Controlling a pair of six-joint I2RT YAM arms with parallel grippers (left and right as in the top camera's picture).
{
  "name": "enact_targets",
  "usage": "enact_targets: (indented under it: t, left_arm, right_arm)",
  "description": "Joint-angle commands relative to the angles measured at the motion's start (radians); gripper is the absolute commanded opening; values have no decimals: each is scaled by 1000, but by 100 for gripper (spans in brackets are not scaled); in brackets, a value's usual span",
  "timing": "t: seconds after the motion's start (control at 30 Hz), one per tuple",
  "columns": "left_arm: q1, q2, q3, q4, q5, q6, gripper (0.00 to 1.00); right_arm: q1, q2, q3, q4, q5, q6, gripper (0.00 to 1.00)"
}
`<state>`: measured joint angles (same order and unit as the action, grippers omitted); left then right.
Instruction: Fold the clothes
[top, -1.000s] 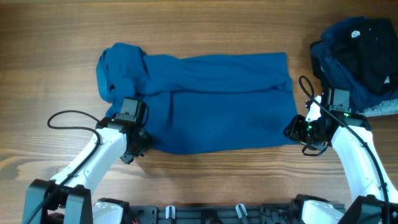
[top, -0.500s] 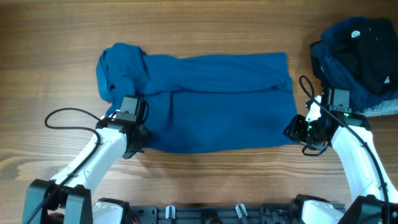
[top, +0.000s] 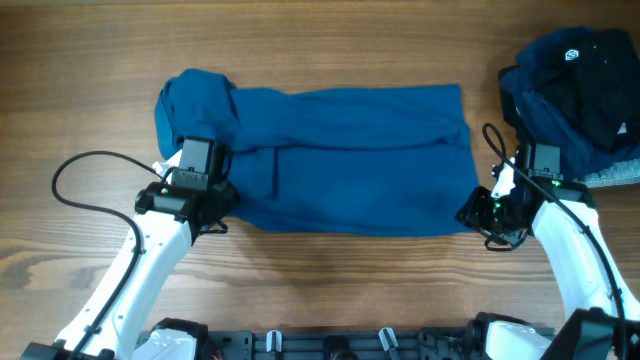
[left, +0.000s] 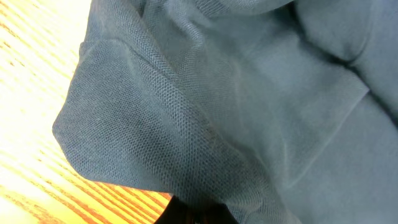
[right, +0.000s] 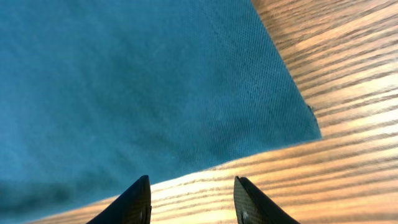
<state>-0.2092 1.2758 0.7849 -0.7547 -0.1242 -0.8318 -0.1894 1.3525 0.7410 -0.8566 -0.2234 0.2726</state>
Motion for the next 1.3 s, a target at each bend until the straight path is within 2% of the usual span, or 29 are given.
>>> enact_targets:
  t: [0.0,0.2,0.37,0.4,0.47,0.53,0.57,0.8,1.03,1.17,1.27]
  left_arm:
    - [5,-20,15,30,-55,18,4]
    - [5,-19,15,125,-61,18,4]
    - [5,-19,15,129,-61,18,4]
    - [5,-19,15,126,-61,18,4]
    - [5,-19,15,121,-61,17,4]
    - [5,-19,15,115,-61,18,4]
    - [5,-19,15,112,-61,18,4]
    - [5,-24,16,51,-56,18,4]
    - [4,-112,24,-128,-29,17,4]
    - [4,-149,24,-168,-12,17,4]
    - [4,-140,24,-105,-31,28,4]
  right_arm:
    - [7,63,-24,35,13,42,43]
    - [7,188,-23,116,5,50,43]
    - [7,251,-23,159,3,70,41]
    - [7,256,-23,161,2,70,37]
    - [7,258,-23,160,2,71,18]
    - [7,258,-23,154,1,71,6]
    - [7,258,-22,149,-2,71,4]
    - [7,242,50,4,-13,69,4]
    - [7,108,72,-152,-72,70,4]
    - [7,28,72,-142,-73,71,4]
    - [7,32,72,-68,-73,70,4]
